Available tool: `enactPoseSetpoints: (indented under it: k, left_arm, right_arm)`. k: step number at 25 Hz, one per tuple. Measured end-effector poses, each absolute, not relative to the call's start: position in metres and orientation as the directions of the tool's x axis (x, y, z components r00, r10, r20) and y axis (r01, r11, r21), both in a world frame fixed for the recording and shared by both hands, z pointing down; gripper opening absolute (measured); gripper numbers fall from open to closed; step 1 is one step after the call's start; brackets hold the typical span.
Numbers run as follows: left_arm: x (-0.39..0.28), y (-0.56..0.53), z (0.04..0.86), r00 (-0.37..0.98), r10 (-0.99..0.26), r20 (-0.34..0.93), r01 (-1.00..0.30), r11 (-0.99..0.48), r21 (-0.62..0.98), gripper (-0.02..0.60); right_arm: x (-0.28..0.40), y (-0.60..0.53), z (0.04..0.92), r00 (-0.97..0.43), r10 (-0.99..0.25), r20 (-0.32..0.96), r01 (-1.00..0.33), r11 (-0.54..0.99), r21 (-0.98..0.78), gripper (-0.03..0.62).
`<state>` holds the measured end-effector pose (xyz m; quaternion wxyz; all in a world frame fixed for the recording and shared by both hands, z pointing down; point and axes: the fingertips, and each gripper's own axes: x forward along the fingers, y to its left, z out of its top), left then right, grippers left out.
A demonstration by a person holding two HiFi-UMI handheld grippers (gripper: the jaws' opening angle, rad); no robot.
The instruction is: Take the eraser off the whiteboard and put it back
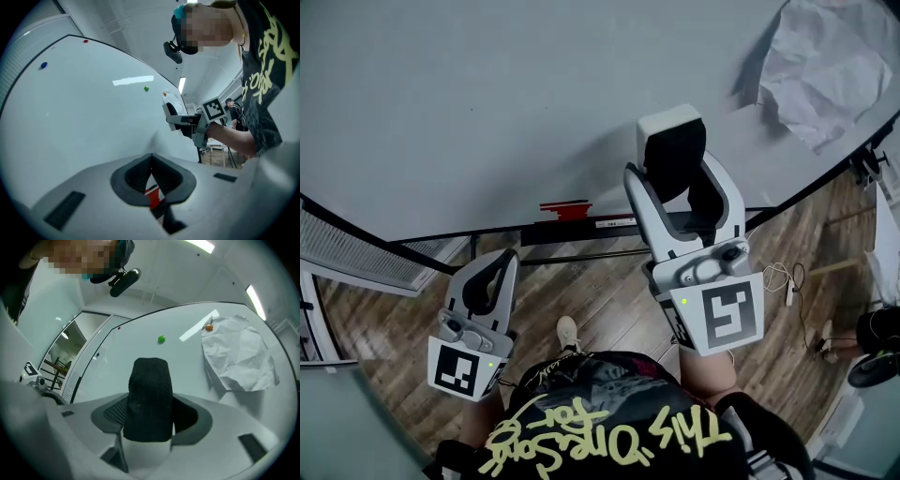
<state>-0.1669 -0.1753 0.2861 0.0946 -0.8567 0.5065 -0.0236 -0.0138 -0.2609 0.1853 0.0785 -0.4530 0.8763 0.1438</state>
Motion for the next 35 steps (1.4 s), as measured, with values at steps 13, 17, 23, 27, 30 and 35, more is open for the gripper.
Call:
enactPoseSetpoints:
  k: [13, 17, 23, 27, 30, 35]
  left_arm:
    - [-0.116, -0.15, 0.287, 0.496, -0.867, -0.051, -0.857, -0.48, -0.189, 0.008]
    - [-0.103, -0.143, 0.286, 0.502, -0.863, -0.057, -0.853, -0.482, -0.202, 0.008]
    - [-0.085, -0.133, 0.285, 0.511, -0.858, -0.06, -0.845, -0.488, -0.221, 0.008]
    - [-0.075, -0.127, 0.285, 0.513, -0.856, -0.059, -0.843, -0.49, -0.221, 0.008]
    - [-0.07, -0.121, 0.288, 0.514, -0.856, -0.051, -0.841, -0.492, -0.225, 0.008]
    - [-0.062, -0.111, 0.288, 0.513, -0.857, -0.057, -0.842, -0.489, -0.227, 0.008]
  right_arm:
    - [0.032, -0.226, 0.194, -0.615, -0.743, -0.264, -0.788, 0.596, 0.159, 0.259]
    - [0.044, -0.216, 0.197, -0.618, -0.739, -0.267, -0.785, 0.598, 0.161, 0.259]
    - [0.063, -0.204, 0.207, -0.618, -0.748, -0.242, -0.785, 0.599, 0.157, 0.259]
    - [0.073, -0.196, 0.211, -0.618, -0.749, -0.237, -0.785, 0.6, 0.15, 0.259]
    - [0.079, -0.188, 0.214, -0.619, -0.749, -0.236, -0.784, 0.602, 0.148, 0.259]
    - [0.086, -0.175, 0.217, -0.618, -0.748, -0.24, -0.785, 0.605, 0.134, 0.259]
